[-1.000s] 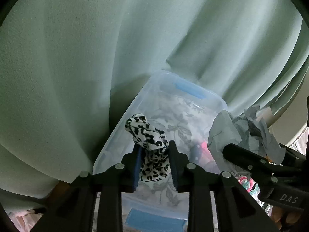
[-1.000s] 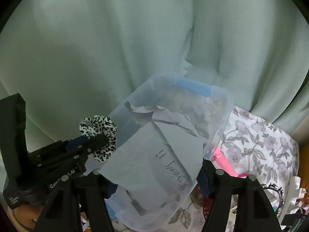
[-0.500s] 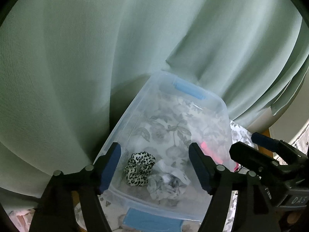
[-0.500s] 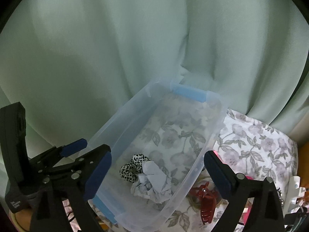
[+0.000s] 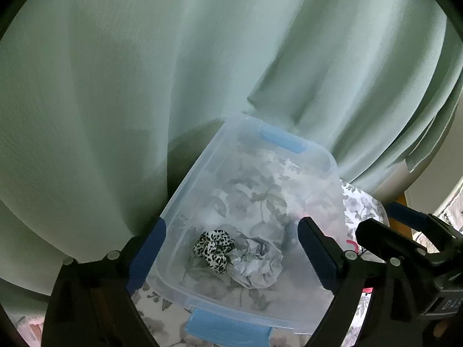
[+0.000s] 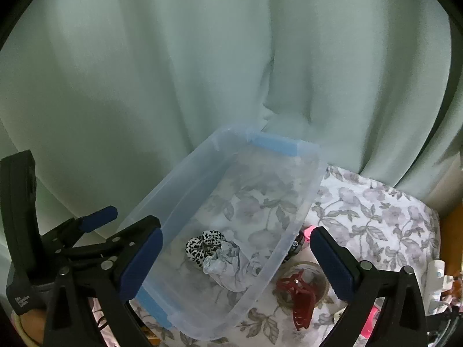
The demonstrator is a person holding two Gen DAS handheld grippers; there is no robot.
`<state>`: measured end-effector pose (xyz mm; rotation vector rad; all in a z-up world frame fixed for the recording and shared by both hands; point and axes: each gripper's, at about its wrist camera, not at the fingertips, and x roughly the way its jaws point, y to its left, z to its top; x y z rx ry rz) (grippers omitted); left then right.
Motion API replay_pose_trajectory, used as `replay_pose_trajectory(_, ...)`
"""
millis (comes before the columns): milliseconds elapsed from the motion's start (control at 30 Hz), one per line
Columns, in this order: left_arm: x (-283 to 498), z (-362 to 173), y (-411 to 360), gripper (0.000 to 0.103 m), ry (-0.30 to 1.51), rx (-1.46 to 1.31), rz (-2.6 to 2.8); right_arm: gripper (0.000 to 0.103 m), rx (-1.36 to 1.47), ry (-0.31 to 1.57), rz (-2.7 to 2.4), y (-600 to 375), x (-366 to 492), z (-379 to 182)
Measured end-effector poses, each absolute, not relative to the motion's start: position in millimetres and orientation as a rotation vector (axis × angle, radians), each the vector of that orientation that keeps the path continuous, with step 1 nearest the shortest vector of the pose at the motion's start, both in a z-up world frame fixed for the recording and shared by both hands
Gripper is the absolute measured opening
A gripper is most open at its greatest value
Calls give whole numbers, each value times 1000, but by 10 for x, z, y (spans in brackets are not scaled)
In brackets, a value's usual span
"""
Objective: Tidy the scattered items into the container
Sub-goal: 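Carry scrunchie and paper into the clear container and open both tools, then withdraw both tools from the container back toward the remaining items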
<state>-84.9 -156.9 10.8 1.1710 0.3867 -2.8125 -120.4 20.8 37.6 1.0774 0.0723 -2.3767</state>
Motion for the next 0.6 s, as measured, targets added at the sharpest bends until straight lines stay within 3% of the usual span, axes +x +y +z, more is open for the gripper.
replay_pose_trajectory(600, -574, 567, -1239, 103, 386, 992, -2953, 103, 938, 12, -2508, 781, -844, 717)
